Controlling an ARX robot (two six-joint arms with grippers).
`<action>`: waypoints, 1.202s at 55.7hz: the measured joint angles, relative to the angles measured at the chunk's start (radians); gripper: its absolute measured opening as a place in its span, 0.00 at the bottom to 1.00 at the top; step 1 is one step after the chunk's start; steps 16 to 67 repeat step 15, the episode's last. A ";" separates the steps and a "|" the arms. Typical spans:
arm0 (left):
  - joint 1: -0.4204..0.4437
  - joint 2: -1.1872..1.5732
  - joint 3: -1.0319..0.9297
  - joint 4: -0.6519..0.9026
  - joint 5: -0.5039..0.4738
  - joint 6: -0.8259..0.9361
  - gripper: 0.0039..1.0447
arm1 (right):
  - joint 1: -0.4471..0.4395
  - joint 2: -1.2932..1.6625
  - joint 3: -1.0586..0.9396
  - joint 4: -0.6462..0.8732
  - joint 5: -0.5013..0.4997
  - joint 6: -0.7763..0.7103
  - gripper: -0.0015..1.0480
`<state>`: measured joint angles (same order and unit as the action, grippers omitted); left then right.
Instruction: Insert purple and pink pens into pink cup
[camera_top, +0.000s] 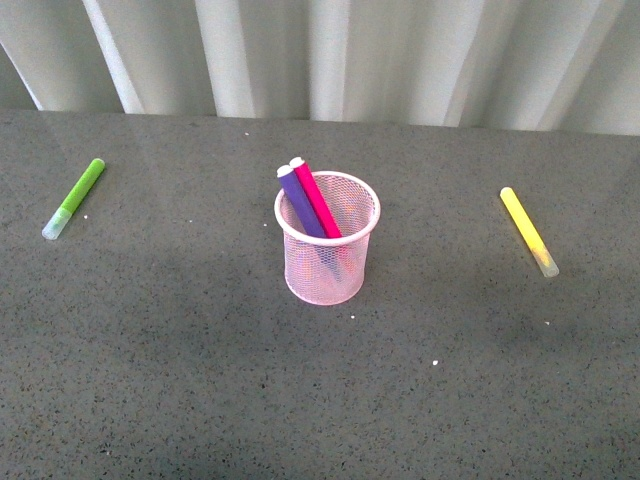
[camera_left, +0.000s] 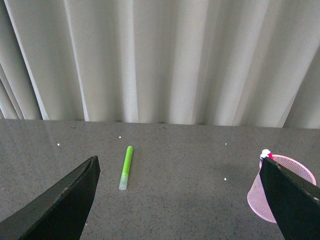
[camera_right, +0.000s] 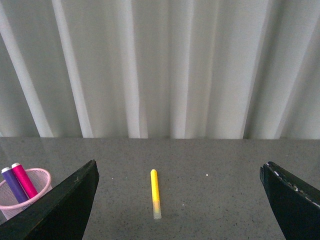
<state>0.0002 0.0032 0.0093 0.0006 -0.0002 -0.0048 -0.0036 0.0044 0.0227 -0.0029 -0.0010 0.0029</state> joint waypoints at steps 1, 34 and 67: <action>0.000 0.000 0.000 0.000 0.000 0.000 0.94 | 0.000 0.000 0.000 0.000 0.000 0.000 0.93; 0.000 0.000 0.000 0.000 0.000 0.000 0.94 | 0.000 0.000 0.000 0.000 0.000 0.000 0.93; 0.000 0.000 0.000 0.000 0.000 0.000 0.94 | 0.000 0.000 0.000 0.000 0.000 0.000 0.93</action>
